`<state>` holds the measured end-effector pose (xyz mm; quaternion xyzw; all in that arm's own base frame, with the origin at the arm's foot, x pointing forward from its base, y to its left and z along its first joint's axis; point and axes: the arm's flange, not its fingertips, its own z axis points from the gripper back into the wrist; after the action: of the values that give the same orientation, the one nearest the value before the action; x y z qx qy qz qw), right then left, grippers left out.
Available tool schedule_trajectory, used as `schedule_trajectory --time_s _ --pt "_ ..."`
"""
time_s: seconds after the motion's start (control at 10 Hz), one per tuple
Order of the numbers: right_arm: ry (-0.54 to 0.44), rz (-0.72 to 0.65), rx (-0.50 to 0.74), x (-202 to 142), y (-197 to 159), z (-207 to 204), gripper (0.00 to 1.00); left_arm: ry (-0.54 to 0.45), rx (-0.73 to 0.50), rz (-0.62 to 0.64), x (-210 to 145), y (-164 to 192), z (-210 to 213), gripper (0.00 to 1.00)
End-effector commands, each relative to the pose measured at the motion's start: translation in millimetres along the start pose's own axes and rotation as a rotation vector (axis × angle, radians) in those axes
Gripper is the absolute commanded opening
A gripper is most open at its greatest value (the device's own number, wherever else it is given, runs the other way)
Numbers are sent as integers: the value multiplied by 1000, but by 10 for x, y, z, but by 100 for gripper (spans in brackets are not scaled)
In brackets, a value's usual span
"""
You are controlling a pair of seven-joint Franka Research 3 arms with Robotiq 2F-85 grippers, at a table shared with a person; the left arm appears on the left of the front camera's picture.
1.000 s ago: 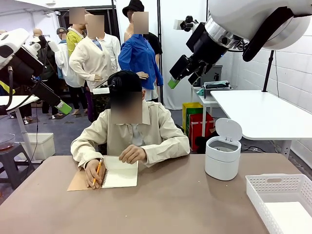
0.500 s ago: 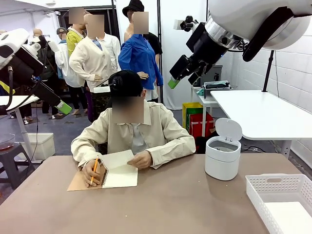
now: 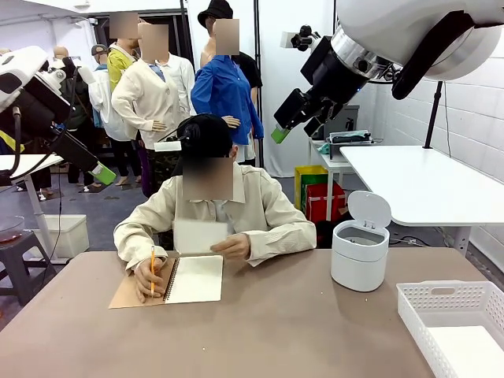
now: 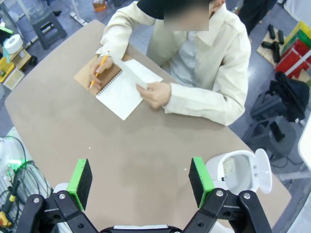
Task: Sort the paper based on its condition.
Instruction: If a person hands you a paper, place it in the Organizing basket , and if it's crumpled, put it in the Trash can.
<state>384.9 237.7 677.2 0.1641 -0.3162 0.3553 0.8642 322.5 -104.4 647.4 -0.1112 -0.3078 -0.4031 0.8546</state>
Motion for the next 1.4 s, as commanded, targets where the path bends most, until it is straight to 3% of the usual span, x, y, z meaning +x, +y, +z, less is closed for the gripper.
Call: schedule_trajectory --time_s 0.0,1.3 --pt "-1 0 0 1 -1 3 100 -2 -1 1 -6 9 8 100" --pt "-1 0 0 1 -1 3 100 -2 -1 1 -6 9 8 100"
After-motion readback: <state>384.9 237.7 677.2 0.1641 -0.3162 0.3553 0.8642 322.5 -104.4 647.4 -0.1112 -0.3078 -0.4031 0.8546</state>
